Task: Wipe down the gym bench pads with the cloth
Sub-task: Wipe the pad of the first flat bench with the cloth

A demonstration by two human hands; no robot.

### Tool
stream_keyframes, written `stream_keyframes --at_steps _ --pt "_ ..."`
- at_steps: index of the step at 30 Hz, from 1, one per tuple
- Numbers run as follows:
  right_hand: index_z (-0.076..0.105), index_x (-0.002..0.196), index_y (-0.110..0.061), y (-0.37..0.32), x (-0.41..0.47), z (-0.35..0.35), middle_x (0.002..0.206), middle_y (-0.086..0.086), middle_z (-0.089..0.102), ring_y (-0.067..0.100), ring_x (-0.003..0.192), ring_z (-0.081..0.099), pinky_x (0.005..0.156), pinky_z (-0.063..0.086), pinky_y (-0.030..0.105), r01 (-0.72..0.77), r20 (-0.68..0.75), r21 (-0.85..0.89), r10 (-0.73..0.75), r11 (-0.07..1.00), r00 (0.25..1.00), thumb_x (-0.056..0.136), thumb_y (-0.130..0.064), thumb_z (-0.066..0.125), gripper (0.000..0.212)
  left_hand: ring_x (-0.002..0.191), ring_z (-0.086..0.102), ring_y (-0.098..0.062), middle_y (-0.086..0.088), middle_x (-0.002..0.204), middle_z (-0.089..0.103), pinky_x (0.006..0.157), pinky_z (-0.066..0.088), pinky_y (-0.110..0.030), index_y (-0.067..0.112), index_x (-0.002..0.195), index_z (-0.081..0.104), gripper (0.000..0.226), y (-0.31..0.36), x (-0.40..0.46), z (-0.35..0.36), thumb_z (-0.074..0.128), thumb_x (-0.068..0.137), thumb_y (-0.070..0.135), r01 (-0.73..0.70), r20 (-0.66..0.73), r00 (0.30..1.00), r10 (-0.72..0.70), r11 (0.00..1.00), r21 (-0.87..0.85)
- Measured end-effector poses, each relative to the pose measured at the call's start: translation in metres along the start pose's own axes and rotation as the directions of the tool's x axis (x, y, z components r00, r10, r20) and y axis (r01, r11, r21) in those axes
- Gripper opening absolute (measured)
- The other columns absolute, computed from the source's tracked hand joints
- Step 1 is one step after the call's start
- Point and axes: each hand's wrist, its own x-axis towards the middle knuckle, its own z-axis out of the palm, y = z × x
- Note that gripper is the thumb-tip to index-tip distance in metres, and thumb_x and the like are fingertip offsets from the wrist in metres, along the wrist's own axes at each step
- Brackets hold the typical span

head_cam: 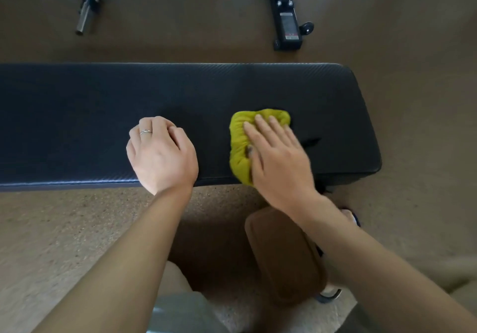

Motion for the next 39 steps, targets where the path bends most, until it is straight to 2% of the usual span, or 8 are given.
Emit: stream_keyframes --at_steps 5,8,13,19,25,28,34,39 --pt "0.022 0.164 -0.028 -0.034 0.006 0.008 0.17 0.005 0.023 0.029 0.159 0.015 0.129 0.013 0.05 -0.045 0.056 -0.018 0.046 0.999 0.997 0.105 -0.058 0.012 0.067 0.098 0.054 -0.027 -0.004 0.099 0.062 0.093 0.041 -0.041 0.013 0.087 0.061 0.026 -0.003 0.001 0.003 0.038 0.093 0.021 -0.023 -0.023 0.999 0.022 1.0 -0.008" --pt "0.016 0.164 -0.032 -0.037 0.002 0.005 0.171 0.006 0.021 0.032 0.159 0.014 0.128 0.015 0.053 0.026 0.1 -0.042 -0.022 0.999 0.995 0.102 -0.065 0.015 0.071 0.099 0.054 -0.029 -0.005 0.1 0.062 0.095 0.04 -0.043 0.012 0.089 0.061 0.027 -0.003 0.004 0.0 0.037 0.095 0.021 -0.044 0.013 0.999 0.044 0.999 0.001" --pt "0.02 0.164 -0.029 -0.046 -0.014 0.01 0.17 0.003 0.023 0.028 0.158 0.017 0.128 0.017 0.05 0.104 0.124 -0.075 -0.094 0.992 0.988 0.104 -0.066 0.021 0.071 0.081 0.056 -0.029 -0.009 0.091 0.063 0.082 0.045 -0.047 0.008 0.091 0.06 0.031 -0.021 0.022 -0.031 0.034 0.099 0.022 -0.148 0.055 0.986 0.156 0.981 -0.124" --pt "0.023 0.163 -0.021 -0.059 0.038 0.013 0.171 0.002 0.02 0.023 0.159 0.013 0.13 0.013 0.043 0.142 0.176 -0.02 -0.136 0.99 0.975 0.107 -0.057 0.02 0.067 0.087 0.054 -0.034 -0.013 0.097 0.061 0.085 0.039 -0.048 0.006 0.091 0.058 0.03 -0.067 0.067 -0.042 0.034 0.098 0.023 -0.135 0.018 0.991 0.134 0.991 0.018" --pt "0.022 0.163 -0.014 -0.081 0.143 0.032 0.172 0.006 0.016 0.025 0.16 0.01 0.13 0.008 0.041 0.043 0.164 0.001 -0.043 0.999 0.986 0.111 -0.043 0.028 0.06 0.084 0.045 -0.03 -0.009 0.092 0.056 0.075 0.041 -0.047 0.009 0.084 0.055 0.029 -0.072 0.067 -0.034 0.034 0.096 0.025 -0.096 0.014 0.995 0.097 0.995 -0.015" --pt "0.02 0.163 -0.012 -0.09 0.139 0.033 0.172 0.008 0.016 0.027 0.159 0.011 0.13 0.008 0.042 0.007 0.155 0.027 -0.011 1.0 0.988 0.112 -0.04 0.028 0.058 0.081 0.042 -0.026 -0.007 0.091 0.056 0.073 0.041 -0.046 0.01 0.082 0.054 0.026 -0.073 0.065 -0.035 0.037 0.096 0.023 -0.096 0.009 0.995 0.097 0.995 -0.032" --pt "0.036 0.159 -0.014 -0.091 0.011 0.024 0.166 0.006 0.032 0.024 0.155 0.026 0.127 0.023 0.042 0.233 0.154 0.029 -0.235 0.972 0.96 0.109 -0.047 0.02 0.062 0.083 0.048 -0.028 -0.007 0.092 0.058 0.073 0.041 -0.046 0.009 0.083 0.056 0.026 -0.073 0.062 -0.035 0.038 0.097 0.021 -0.108 0.012 0.994 0.107 0.994 0.004" --pt "0.038 0.157 -0.01 -0.084 0.1 0.032 0.165 0.01 0.036 0.027 0.155 0.028 0.128 0.019 0.04 0.274 0.134 0.068 -0.281 0.959 0.95 0.109 -0.041 0.024 0.059 0.083 0.041 -0.019 -0.003 0.092 0.057 0.072 0.04 -0.042 0.011 0.082 0.054 0.022 -0.07 0.063 -0.034 0.041 0.097 0.019 -0.076 0.014 0.997 0.076 0.997 -0.002"
